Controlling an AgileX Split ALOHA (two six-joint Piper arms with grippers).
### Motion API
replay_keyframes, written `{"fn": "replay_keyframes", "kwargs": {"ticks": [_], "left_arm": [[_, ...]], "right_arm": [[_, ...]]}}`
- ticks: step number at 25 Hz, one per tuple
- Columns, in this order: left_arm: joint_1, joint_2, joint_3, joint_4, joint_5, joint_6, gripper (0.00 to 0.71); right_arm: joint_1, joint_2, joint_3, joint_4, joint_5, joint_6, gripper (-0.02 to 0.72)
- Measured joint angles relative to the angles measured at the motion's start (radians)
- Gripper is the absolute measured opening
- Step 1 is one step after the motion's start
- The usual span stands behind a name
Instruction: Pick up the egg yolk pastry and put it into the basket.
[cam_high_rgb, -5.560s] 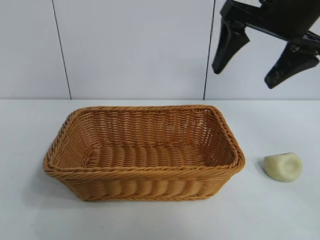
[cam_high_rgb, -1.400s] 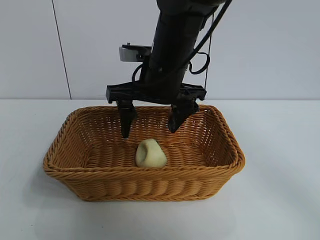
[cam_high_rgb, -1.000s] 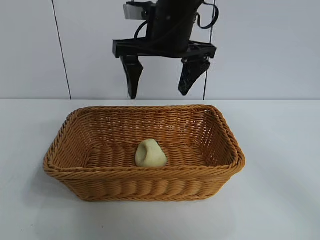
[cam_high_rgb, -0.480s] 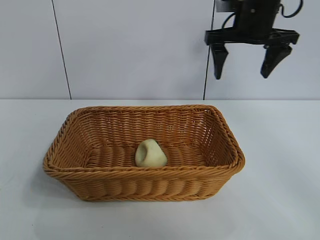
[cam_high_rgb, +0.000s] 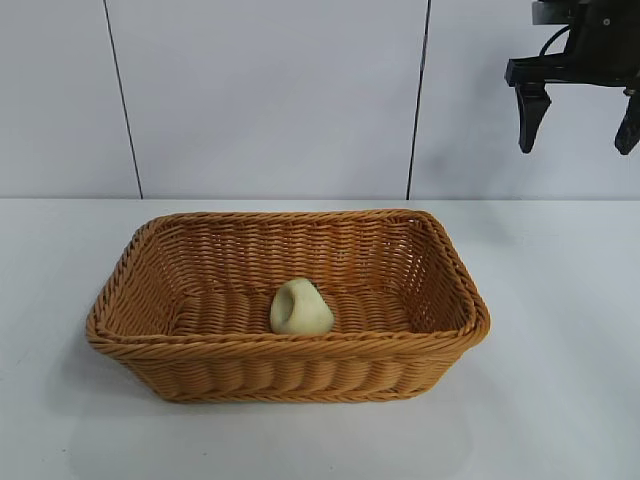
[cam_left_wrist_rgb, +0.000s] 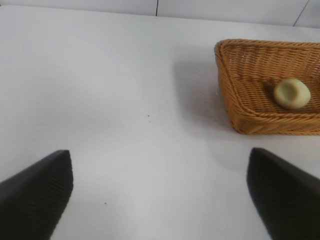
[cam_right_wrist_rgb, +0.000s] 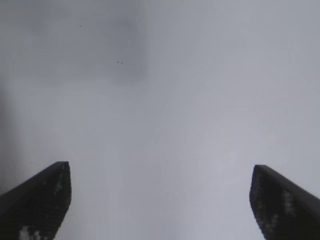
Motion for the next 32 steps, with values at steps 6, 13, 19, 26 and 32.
{"fn": "replay_keyframes", "kwargs": {"ticks": [6, 13, 19, 26, 32], "left_arm": [[0.000, 0.000, 0.000, 0.000, 0.000, 0.000, 0.678], [0.000, 0.000, 0.000, 0.000, 0.000, 0.000, 0.678], [0.000, 0.000, 0.000, 0.000, 0.000, 0.000, 0.678], [0.000, 0.000, 0.000, 0.000, 0.000, 0.000, 0.678], [0.000, 0.000, 0.000, 0.000, 0.000, 0.000, 0.678]], "right_arm": [[-0.008, -0.122, 0.217, 0.005, -0.001, -0.008, 0.695], [-0.008, -0.393, 0.640, 0.088, 0.000, -0.050, 0.695], [-0.008, -0.687, 1.020, 0.090, 0.002, -0.060, 0.695], [-0.008, -1.084, 1.340, 0.090, -0.081, -0.070, 0.695], [-0.008, -1.465, 1.428, 0.122, -0.176, -0.098, 0.695]]}}
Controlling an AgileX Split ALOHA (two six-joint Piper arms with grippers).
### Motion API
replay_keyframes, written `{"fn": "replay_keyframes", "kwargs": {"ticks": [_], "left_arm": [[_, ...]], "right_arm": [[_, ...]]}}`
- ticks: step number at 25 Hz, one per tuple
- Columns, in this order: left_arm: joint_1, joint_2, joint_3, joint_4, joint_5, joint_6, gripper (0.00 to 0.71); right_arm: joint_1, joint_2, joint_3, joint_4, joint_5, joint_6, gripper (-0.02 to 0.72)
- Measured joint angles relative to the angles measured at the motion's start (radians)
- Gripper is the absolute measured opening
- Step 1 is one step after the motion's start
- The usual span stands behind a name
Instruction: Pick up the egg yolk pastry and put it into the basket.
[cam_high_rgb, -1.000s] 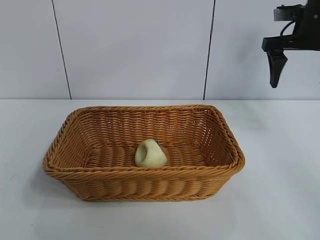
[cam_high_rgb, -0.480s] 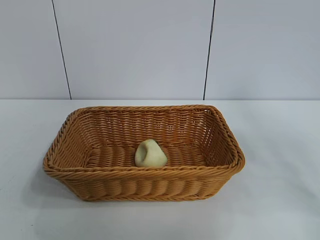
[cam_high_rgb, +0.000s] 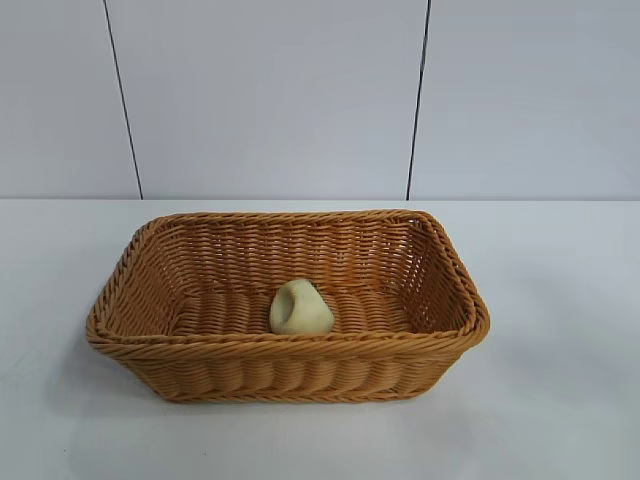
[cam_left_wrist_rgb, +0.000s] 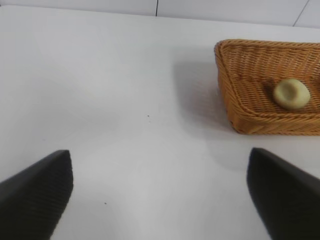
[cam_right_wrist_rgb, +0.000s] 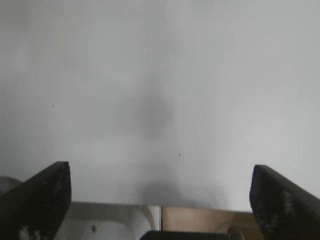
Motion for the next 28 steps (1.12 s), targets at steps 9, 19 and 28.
{"fn": "replay_keyframes", "kwargs": {"ticks": [9, 19, 28], "left_arm": [[0.000, 0.000, 0.000, 0.000, 0.000, 0.000, 0.678], [0.000, 0.000, 0.000, 0.000, 0.000, 0.000, 0.678], [0.000, 0.000, 0.000, 0.000, 0.001, 0.000, 0.678]], "right_arm": [[0.000, -0.454, 0.004, 0.004, -0.005, -0.011, 0.695], [0.000, -0.672, 0.005, 0.004, -0.004, -0.011, 0.695], [0.000, -0.672, 0.005, 0.006, -0.004, -0.011, 0.695]]}}
